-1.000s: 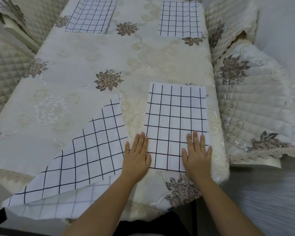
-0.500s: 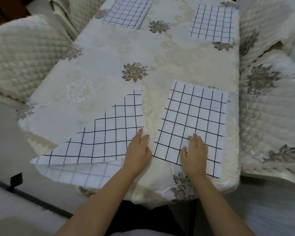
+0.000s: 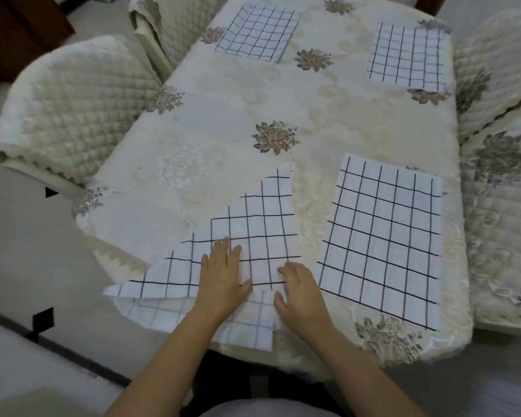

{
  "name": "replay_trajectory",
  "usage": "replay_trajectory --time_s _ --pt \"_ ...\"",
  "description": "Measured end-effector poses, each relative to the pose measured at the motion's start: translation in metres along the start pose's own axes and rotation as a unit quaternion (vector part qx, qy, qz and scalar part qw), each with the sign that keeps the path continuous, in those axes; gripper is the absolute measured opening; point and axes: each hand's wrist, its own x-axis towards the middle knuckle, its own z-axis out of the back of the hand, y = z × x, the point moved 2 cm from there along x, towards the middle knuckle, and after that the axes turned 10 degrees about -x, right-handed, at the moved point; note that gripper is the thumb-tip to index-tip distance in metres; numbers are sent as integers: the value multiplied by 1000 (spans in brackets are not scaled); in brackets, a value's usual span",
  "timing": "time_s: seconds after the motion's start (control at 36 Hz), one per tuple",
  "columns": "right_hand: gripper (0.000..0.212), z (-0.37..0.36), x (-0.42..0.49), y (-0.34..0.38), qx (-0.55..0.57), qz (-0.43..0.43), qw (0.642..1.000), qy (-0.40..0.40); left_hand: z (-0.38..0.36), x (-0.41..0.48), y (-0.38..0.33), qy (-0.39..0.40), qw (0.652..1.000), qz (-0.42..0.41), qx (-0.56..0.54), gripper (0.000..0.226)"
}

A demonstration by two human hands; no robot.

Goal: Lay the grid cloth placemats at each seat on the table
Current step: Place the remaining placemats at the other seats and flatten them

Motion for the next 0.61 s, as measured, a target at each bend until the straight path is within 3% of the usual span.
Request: replay_trajectory --time_s 0.06,0.14,0.19,0.42,0.53,0.61 --pt "55 -9 7 17 -39 13 999 30 5 0 13 48 998 11 35 84" --pt "87 -25 14 39 -117 24 990 78 15 -1 29 94 992 -4 82 91" --pt "94 -35 18 51 -152 11 985 79 21 -2 42 119 988 -15 95 91" --pt "81 -37 36 90 -149 -77 983 72 35 0 78 170 975 -92 107 93" --pt "80 -45 41 95 -175 -98 977 66 42 1 88 188 967 -128 112 86" --pt "74 -40 42 108 -130 -105 985 54 46 2 95 196 965 -133 114 75"
